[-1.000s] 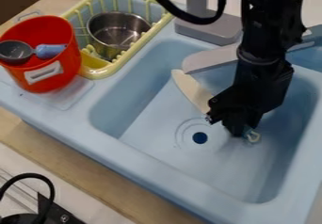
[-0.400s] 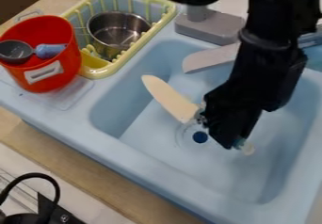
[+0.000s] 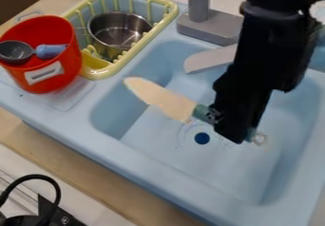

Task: Put the knife from sink in the basket which is left side of the sink

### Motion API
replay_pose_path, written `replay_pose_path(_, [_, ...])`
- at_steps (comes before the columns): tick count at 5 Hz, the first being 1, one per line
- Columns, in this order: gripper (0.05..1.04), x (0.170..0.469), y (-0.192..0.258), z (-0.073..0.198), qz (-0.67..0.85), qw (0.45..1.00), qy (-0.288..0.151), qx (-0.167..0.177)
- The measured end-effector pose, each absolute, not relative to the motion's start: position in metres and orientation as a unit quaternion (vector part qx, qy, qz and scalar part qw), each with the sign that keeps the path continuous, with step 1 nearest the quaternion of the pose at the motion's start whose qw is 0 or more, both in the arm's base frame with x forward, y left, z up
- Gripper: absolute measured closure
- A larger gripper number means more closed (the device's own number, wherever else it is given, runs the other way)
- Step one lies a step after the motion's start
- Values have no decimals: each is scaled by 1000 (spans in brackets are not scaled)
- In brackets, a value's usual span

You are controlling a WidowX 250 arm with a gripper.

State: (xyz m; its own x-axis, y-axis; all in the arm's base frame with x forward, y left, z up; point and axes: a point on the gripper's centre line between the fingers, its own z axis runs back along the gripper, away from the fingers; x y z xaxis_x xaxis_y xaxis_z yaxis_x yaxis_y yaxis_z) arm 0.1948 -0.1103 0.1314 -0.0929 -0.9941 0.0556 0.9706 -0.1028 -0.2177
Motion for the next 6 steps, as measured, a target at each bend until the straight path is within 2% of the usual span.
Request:
replay_pose_path(2, [862, 198, -92, 159, -707, 699, 68, -86])
replay_pose_path(3, [862, 205, -72, 170, -698, 707, 64, -93])
replay_pose_path(5, [862, 241, -39, 174, -721, 686, 58, -73])
replay_pose_path(6, [862, 257, -18, 171, -724, 683, 51, -82])
